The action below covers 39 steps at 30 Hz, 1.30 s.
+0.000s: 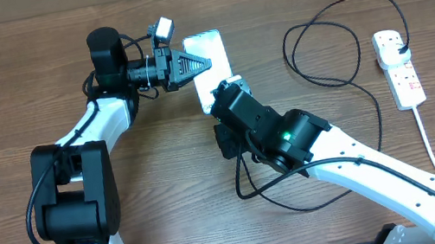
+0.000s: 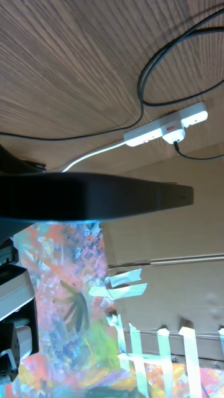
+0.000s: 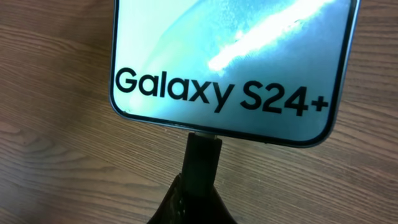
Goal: Plug charger to phone and switch on socket
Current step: 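Lower the phone flat onto the table with the left gripper, releasing the plug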
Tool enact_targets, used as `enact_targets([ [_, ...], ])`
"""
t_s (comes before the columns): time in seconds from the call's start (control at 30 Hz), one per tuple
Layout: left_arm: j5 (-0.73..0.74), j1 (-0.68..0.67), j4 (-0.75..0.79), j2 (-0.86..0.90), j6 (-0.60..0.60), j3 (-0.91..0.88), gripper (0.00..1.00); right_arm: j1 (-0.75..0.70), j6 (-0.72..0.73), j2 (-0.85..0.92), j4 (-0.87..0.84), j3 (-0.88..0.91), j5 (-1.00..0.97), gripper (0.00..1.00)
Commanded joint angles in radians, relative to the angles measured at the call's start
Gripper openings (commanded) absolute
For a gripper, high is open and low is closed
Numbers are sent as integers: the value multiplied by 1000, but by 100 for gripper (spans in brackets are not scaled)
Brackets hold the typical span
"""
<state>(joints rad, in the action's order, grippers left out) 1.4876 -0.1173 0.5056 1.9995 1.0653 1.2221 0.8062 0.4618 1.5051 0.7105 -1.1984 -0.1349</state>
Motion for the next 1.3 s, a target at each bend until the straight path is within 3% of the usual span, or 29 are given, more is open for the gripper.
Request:
enact_targets([
  [0.0, 93, -64, 1, 3, -49, 8, 4, -11, -24, -9, -71, -45, -29, 9],
  [0.2, 31, -65, 5, 3, -27, 9, 4, -11, -21, -68, -2, -76, -29, 34],
  [0.37, -86, -74, 52, 3, 98, 9, 4, -11, -21, -169, 135, -133, -66, 56],
  [0.43, -123, -101, 196, 3, 214, 13, 4, -17, -20, -240, 192, -160, -111, 66],
  [0.5, -146, -143, 370, 3, 312, 27, 4, -42, -20, -324, 225, -185, -135, 85],
  [0.57, -185, -197, 479, 3, 359, 65, 4, -81, -21, -418, 228, -190, -144, 90],
  [0.63, -215, -240, 454, 3, 325, 106, 4, -119, -21, -497, 240, -190, -190, 92],
  [0.77, -282, -307, 143, 3, 51, 183, 4, -169, -21, -631, 297, -190, -321, 92],
  [0.8, -325, -320, -71, 3, -107, 211, 4, -182, -20, -664, 321, -190, -346, 92],
  [0.9, -402, -322, -375, 3, -325, 227, 4, -196, -20, -683, 348, -189, -355, 92],
  [0.97, -465, -304, -692, 3, -561, 226, 4, -197, -16, -677, 345, -179, -355, 92],
  [1.0, -475, -299, -769, 3, -617, 226, 4, -197, -14, -669, 335, -175, -355, 92],
  [1.07, -497, -276, -1032, 3, -841, 226, 4, -197, 29, -637, 301, -175, -354, 96],
  [1.13, -610, -267, -1167, 3, -917, 226, 4, -197, 40, -598, 272, -175, -354, 97],
  [1.27, -771, -266, -1228, 3, -916, 219, 4, -197, 40, -529, 260, -175, -333, 98],
])
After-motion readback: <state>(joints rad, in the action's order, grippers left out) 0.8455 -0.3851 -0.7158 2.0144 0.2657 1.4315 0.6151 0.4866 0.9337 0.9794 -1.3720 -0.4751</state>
